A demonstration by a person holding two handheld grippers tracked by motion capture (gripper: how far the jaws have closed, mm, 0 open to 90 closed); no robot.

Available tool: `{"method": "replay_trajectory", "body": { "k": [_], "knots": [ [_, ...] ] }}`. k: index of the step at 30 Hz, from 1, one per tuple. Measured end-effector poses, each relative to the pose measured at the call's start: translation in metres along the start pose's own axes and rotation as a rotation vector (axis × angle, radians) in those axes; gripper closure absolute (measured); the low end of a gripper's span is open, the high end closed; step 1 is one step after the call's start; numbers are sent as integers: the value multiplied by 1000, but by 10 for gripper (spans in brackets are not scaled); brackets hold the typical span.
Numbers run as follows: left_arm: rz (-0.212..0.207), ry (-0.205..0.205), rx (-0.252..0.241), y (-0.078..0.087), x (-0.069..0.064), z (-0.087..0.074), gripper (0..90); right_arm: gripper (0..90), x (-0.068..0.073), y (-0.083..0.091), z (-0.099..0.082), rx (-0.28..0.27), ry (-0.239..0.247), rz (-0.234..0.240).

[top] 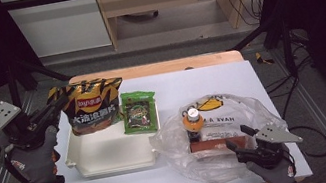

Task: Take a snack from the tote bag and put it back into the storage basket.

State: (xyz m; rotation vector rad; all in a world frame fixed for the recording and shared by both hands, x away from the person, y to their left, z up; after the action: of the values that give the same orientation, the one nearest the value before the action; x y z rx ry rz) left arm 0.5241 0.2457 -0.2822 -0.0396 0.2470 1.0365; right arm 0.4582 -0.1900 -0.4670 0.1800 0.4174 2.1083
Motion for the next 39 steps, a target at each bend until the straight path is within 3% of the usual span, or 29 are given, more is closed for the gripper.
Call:
{"method": "replay_trajectory", "body": {
  "k": [15, 30, 39],
  "knots": [
    [53, 53, 68, -14, 48, -41, 895, 271, -1, -2, -3, 8, -3, 0],
    [109, 111, 97, -28, 81, -76, 895, 271, -2, -2, -4, 12, -3, -2],
    [142, 97, 85, -34, 88, -82, 893, 270, -3, -3, -6, 15, -1, -3]
  ]
}}
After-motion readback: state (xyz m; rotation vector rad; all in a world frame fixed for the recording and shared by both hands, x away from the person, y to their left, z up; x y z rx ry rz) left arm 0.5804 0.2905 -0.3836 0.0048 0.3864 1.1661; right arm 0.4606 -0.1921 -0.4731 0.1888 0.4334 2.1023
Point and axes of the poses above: each handheld gripper's, and its own axes: y roughly backward along the jaws, z roughly out of its top, x roughly to its left, the point moved 10 cm from there along -y, roughly forward along the jaws, and after that the axes turned 5 degrees about y, right-handed, at the moved point
